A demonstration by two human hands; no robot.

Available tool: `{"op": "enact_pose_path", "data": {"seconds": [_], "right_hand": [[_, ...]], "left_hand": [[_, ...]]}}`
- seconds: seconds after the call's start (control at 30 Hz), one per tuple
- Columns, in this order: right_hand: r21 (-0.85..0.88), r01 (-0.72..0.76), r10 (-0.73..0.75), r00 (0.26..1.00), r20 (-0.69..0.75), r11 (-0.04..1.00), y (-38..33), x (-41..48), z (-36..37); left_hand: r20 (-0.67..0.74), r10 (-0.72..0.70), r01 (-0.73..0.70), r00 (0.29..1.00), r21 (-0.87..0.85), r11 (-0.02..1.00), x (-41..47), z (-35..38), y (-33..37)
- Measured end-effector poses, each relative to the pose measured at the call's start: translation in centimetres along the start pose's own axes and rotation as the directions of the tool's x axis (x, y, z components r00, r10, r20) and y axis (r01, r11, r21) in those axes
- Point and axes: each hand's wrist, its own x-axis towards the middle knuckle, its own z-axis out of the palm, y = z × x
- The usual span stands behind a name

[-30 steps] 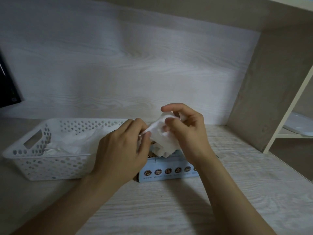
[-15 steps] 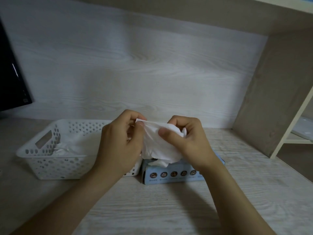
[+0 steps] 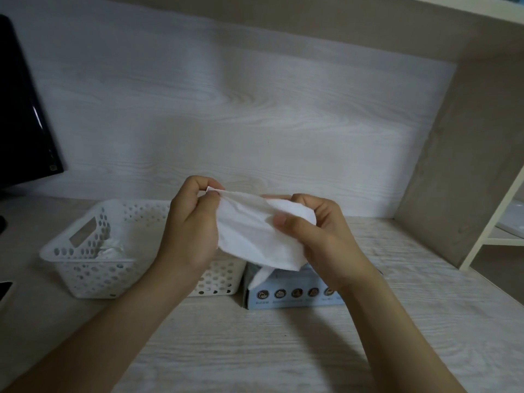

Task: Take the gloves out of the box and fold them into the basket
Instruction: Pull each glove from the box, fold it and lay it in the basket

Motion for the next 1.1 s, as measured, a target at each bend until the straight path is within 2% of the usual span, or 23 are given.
{"op": "enact_pose_path", "data": {"seconds": [0.1, 0.2, 0.27, 0.3, 0.4, 0.57, 0.7, 0.8, 0.97, 1.1], "right_hand": [[0.026, -0.029, 0.032, 0.993, -0.115, 0.999, -0.2, -0.1, -0.2], [0.148, -0.059, 0.079, 0.988, -0.133, 0.987, -0.4, 0.1, -0.5], [0.151, -0.107, 0.134, 0.974, -0.182, 0.983, -0.2, 0.2, -0.4], [0.053, -0.111, 0.120, 0.966, -0.229, 0.992, 0.0, 0.3, -0.3], [-0.276, -0.030, -0.056, 0.953, -0.298, 0.961, 0.9, 0.6, 0.1], [-0.324, 0.090, -0.193, 0.933, -0.302, 0.942, 1.3, 1.0, 1.8], [-0.322, 0.065, -0.172, 0.933, -0.316, 0.944, 1.9, 2.0, 3.3], [-0.510, 0.016, -0.206, 0.925, -0.318, 0.860, 2.3, 3.5, 4.2], [-0.699, -0.088, -0.184, 0.935, -0.305, 0.709, 2.7, 6.1, 5.4], [-0.729, -0.150, -0.042, 0.970, -0.238, 0.668, 3.2, 8.7, 6.0]], "left_hand": [[0.003, 0.019, -0.019, 1.000, 0.031, 0.999, 0.1, 0.0, 0.0], [0.005, -0.047, 0.047, 0.999, 0.027, 0.999, 0.2, -0.1, 0.3], [0.022, -0.079, 0.078, 0.997, 0.048, 0.996, 0.5, -0.5, 0.5], [0.030, -0.082, 0.080, 0.996, 0.071, 0.994, 0.7, -0.8, 0.5], [-0.002, -0.035, 0.035, 0.999, 0.197, 0.980, 1.6, -1.9, 0.4], [-0.101, 0.114, -0.066, 0.988, 0.392, 0.917, 3.1, -4.0, 0.6], [-0.094, 0.168, -0.103, 0.981, 0.480, 0.871, 3.9, -5.7, 0.8], [-0.082, 0.189, -0.119, 0.979, 0.526, 0.842, 4.4, -6.6, 0.6], [-0.056, 0.108, -0.047, 0.993, 0.643, 0.764, 5.5, -8.3, 0.0], [-0.042, 0.022, 0.017, 0.999, 0.740, 0.673, 5.9, -10.1, -0.9]]}}
